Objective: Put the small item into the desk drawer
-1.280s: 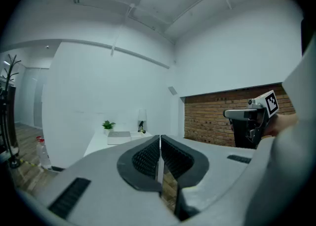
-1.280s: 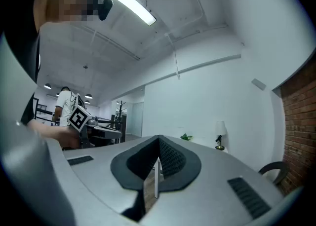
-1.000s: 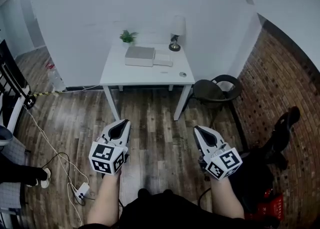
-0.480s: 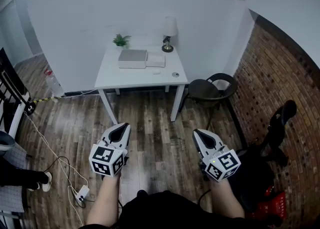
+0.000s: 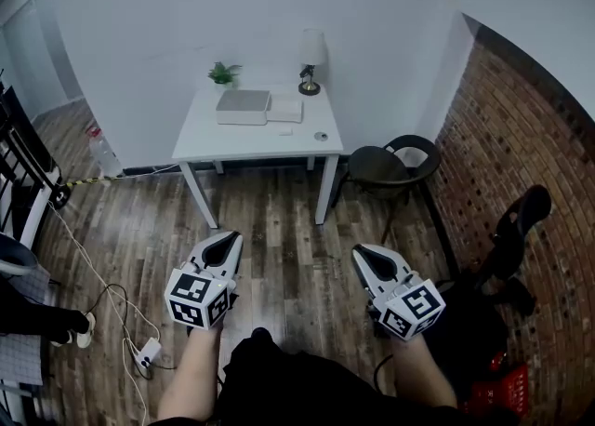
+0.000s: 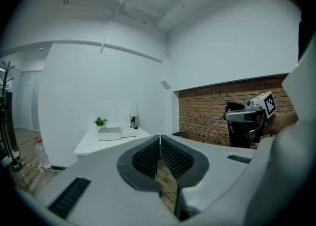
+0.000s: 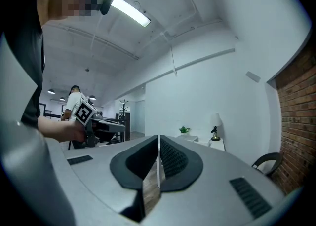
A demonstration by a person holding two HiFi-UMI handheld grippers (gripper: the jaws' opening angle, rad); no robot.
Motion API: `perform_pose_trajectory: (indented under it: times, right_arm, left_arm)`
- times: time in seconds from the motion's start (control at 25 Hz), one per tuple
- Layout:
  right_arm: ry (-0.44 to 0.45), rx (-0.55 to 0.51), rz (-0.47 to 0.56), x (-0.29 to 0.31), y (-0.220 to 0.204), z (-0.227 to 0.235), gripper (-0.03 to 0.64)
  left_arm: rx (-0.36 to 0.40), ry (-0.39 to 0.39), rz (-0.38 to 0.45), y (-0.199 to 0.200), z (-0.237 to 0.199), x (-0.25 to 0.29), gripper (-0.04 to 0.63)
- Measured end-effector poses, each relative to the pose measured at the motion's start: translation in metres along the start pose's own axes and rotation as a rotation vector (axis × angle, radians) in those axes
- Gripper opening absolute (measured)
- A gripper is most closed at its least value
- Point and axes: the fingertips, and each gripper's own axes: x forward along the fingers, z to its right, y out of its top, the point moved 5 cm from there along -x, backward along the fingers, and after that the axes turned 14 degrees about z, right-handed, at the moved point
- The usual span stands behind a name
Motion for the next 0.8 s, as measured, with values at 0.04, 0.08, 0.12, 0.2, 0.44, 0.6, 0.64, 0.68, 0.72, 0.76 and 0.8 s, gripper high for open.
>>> perform_pose_trajectory:
  times: [0.04, 0.08, 0.12, 0.2, 0.44, 0.6, 0.64, 0.68, 0.72, 0.76, 0.8]
  right_arm:
    - [-0.004, 0.007, 0.001, -0.001, 0.000, 0.003, 0.012]
    - [-0.008, 0.012, 0.003, -0.001, -0.001, 0.006, 0.016]
    - [-0.011, 0.016, 0.005, -0.001, -0.001, 0.009, 0.020]
    - [-0.011, 0.024, 0.002, 0.001, -0.005, 0.012, 0.022]
    - [-0.035, 0.048, -0.019, 0.015, -0.024, 0.034, 0.026]
    - [-0.057, 0.061, -0.013, 0.043, -0.032, 0.059, 0.026]
    - [-0.059, 0.061, -0.014, 0.054, -0.034, 0.065, 0.026]
    - [-0.061, 0.061, -0.015, 0.066, -0.037, 0.071, 0.026]
    - [-0.059, 0.063, -0.016, 0.079, -0.039, 0.077, 0.026]
    - [-0.057, 0.066, -0.017, 0.094, -0.042, 0.083, 0.026]
    - [-0.054, 0.071, -0.018, 0.109, -0.045, 0.088, 0.026]
  left_arm:
    - [0.000, -0.002, -0.003, -0.001, 0.001, 0.002, 0.017]
    - [0.000, -0.004, -0.006, -0.001, 0.002, 0.005, 0.017]
    - [-0.001, -0.004, -0.007, -0.001, 0.002, 0.008, 0.017]
    - [-0.004, -0.003, -0.007, -0.003, 0.000, 0.014, 0.017]
    - [-0.024, -0.010, -0.013, -0.016, -0.016, 0.046, 0.017]
    - [-0.031, -0.028, -0.014, -0.022, -0.039, 0.077, 0.017]
    - [-0.031, -0.028, -0.010, -0.022, -0.048, 0.086, 0.017]
    - [-0.031, -0.027, -0.006, -0.022, -0.058, 0.095, 0.017]
    - [-0.033, -0.026, -0.003, -0.022, -0.069, 0.105, 0.017]
    - [-0.036, -0.025, -0.002, -0.023, -0.081, 0.115, 0.017]
    - [-0.040, -0.026, -0.004, -0.024, -0.093, 0.124, 0.017]
